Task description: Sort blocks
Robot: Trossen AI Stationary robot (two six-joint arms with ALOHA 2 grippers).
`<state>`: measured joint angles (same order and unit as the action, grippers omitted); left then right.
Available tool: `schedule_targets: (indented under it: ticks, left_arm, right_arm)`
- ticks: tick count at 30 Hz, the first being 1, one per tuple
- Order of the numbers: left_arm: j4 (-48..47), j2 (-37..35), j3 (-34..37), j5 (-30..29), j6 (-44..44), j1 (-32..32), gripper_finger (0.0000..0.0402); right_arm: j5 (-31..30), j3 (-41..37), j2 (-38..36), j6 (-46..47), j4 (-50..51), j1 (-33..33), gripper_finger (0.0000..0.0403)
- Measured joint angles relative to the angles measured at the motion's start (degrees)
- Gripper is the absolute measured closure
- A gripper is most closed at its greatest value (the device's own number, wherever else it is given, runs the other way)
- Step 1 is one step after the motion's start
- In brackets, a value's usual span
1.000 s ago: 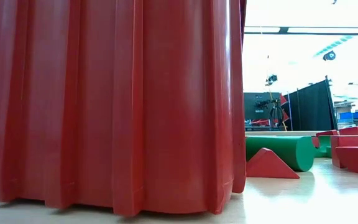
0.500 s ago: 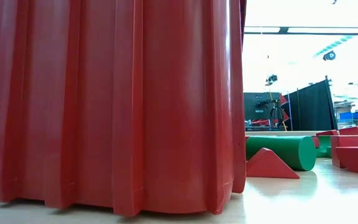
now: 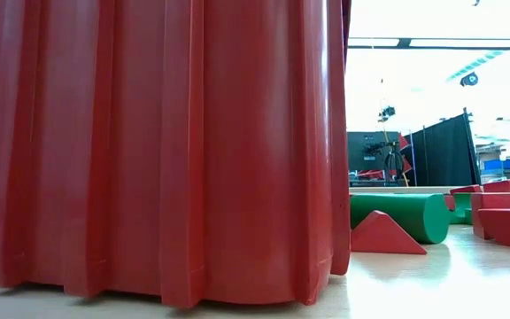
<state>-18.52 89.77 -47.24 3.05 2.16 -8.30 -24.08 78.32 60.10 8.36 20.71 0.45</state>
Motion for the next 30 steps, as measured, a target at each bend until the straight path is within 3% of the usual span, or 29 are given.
schedule_targets:
  ticks: [11,19,23,30]
  left_arm:
    - [1.60,-15.07,0.00,-5.61,-4.13,4.78,0.0290]
    - [19.65,-24.87,0.00,-5.58,-7.82,6.28,0.0290]
    - [19.14,-23.62,-3.90,-5.62,-9.30,6.28,0.0290]
    - [10.75,-10.95,-22.87,-3.41,-4.26,6.24,0.0290]
  right_arm:
    - [0.00,-0.02,0.00,0.11,0.00,0.01,0.0403]
    - [0.02,-0.02,0.00,0.17,-0.30,0.02,0.0403]
    - [0.00,-0.01,0.00,0.01,-0.25,0.00,0.0403]
    - [0.00,-0.02,0.00,0.00,-0.39,0.00,0.0403]
